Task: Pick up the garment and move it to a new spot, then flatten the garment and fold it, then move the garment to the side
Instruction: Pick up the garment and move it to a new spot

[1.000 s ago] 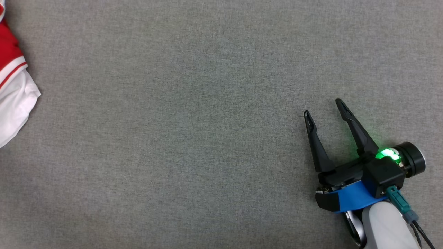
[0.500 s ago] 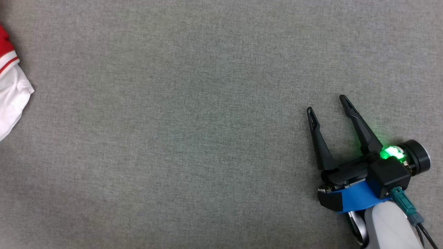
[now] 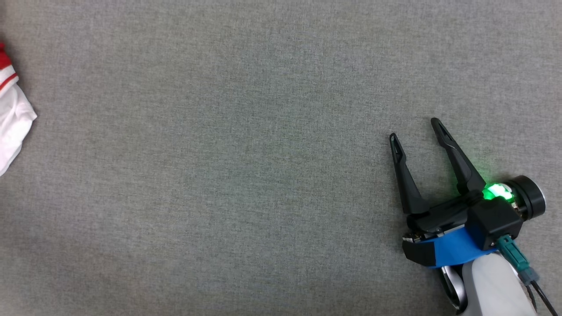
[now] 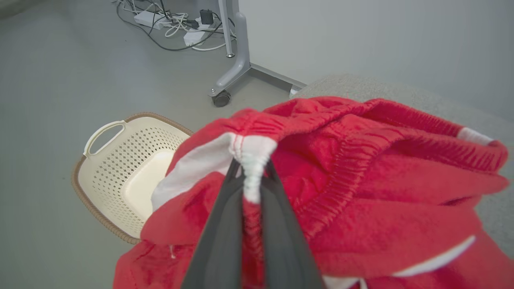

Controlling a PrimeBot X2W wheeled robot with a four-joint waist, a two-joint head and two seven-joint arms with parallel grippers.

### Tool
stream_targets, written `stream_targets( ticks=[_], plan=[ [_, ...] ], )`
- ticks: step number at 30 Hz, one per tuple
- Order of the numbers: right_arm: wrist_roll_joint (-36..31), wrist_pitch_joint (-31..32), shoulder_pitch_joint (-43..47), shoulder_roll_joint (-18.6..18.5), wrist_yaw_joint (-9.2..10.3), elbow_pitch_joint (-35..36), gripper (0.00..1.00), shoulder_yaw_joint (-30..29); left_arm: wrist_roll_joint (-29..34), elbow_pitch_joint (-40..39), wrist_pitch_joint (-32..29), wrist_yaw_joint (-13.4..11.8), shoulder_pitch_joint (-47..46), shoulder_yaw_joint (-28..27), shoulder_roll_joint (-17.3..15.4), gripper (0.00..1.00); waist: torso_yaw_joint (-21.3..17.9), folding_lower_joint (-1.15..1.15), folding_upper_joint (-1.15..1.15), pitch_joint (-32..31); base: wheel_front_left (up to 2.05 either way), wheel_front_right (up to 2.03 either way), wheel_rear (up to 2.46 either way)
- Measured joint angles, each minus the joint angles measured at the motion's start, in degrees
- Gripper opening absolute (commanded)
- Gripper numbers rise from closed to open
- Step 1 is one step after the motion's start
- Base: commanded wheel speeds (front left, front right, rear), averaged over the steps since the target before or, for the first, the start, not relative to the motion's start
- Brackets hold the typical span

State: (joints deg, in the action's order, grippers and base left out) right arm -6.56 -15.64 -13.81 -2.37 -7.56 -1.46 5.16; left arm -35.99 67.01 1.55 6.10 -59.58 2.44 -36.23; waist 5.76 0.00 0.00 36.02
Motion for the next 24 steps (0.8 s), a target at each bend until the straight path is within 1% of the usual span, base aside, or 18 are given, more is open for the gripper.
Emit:
stream_targets(
  ticks=[1, 4, 8, 9, 10, 12, 13, 15, 16, 18, 19, 20, 21, 24],
  plan=[
    [0.00, 0.00, 0.00, 0.00, 0.00, 0.00, 1.00, 0.00, 0.00, 0.00, 0.00, 0.00, 0.00, 0.00, 0.00, 0.00, 0.00, 0.00, 0.00, 0.00, 0.00, 0.00, 0.00],
    [1.38, 0.26, -0.43, -0.29, 0.02, -1.70, 1.00, 0.64, 1.77, -0.58, 2.07, 0.18, -0.91, 1.60, -1.67, 0.00, -0.05, 0.01, 0.00, -1.77, 0.00, 0.00, 0.00],
    [3.13, 0.44, -1.08, -0.35, 0.07, -3.70, 1.00, 1.51, 3.61, -1.72, 3.46, 0.27, -2.33, 3.13, -4.63, 0.00, -0.56, 0.01, 0.00, -4.66, 0.00, 0.00, 0.00],
    [3.13, 0.44, -1.08, -0.35, 0.07, -3.70, 1.00, 1.51, 3.61, -1.72, 3.46, 0.27, -2.33, 3.13, -4.63, 0.00, -0.56, 0.01, 0.00, -4.66, 0.00, 0.00, 0.00],
    [4.16, 0.47, -1.08, -0.35, 0.07, -4.78, 1.00, 1.82, 5.27, -3.02, 3.79, 0.33, -3.00, 4.58, -5.57, 0.00, -0.99, 0.01, 0.00, -6.44, 0.00, 0.00, 0.00],
    [4.76, 0.48, -1.07, -0.36, 0.07, -5.17, 1.00, 2.00, 6.19, -3.85, 3.83, 0.46, -3.38, 5.58, -5.99, 0.00, -1.27, 0.01, 0.00, -7.42, 0.00, 0.00, 0.00],
    [5.76, 0.48, -1.07, -0.36, 0.07, -5.93, 1.00, 2.22, 6.91, -5.73, 3.49, 0.60, -4.70, 6.83, -6.34, 0.00, -1.92, 0.01, 0.00, -9.37, 0.00, 0.00, 0.00],
    [6.26, 0.48, -1.05, -0.38, 0.07, -6.47, 1.00, 2.36, 7.42, -6.99, 3.15, 0.79, -5.27, 7.75, -6.32, 0.00, -2.25, 0.01, 0.00, -10.46, 0.00, 0.00, 0.00],
    [7.53, 0.49, -0.88, -0.38, 0.07, -7.27, 1.00, 2.68, 8.65, -9.64, 2.31, 0.97, -5.93, 9.76, -6.08, 0.00, -3.02, 0.01, 0.00, -12.62, 0.00, 0.00, 0.00],
    [8.21, 0.49, -0.75, -0.40, 0.07, -7.66, 1.00, 2.79, 9.14, -11.18, 1.54, 0.98, -6.21, 10.84, -5.75, 0.00, -3.50, 0.01, 0.00, -13.73, 0.00, 0.00, 0.00],
    [9.37, 0.49, -0.31, -0.38, 0.07, -8.42, 1.00, 3.13, 9.46, -14.22, -0.02, 1.00, -6.53, 12.69, -4.77, 0.00, -4.53, 0.01, 0.00, -15.95, 0.00, 0.00, 0.00],
    [9.37, 0.49, -0.31, -0.38, 0.07, -8.42, 1.00, 3.13, 9.46, -14.22, -0.02, 1.00, -6.53, 12.69, -4.77, 0.00, -4.53, 0.01, 0.00, -15.95, 0.00, 0.00, 0.00],
    [9.90, 0.49, 0.15, -0.40, 0.07, -8.82, 1.00, 3.16, 9.81, -16.06, -0.78, 1.01, -6.59, 13.72, -3.98, 0.00, -5.05, 0.01, 0.00, -17.10, 0.00, 0.00, 0.00],
    [11.67, 0.49, 1.28, -0.38, 0.07, -9.54, 1.00, 2.89, 9.68, -22.16, -3.94, 1.12, -6.61, 16.71, -0.99, 0.00, -6.95, 0.00, 0.00, -20.35, 0.00, 0.00, 0.00]
  ],
)
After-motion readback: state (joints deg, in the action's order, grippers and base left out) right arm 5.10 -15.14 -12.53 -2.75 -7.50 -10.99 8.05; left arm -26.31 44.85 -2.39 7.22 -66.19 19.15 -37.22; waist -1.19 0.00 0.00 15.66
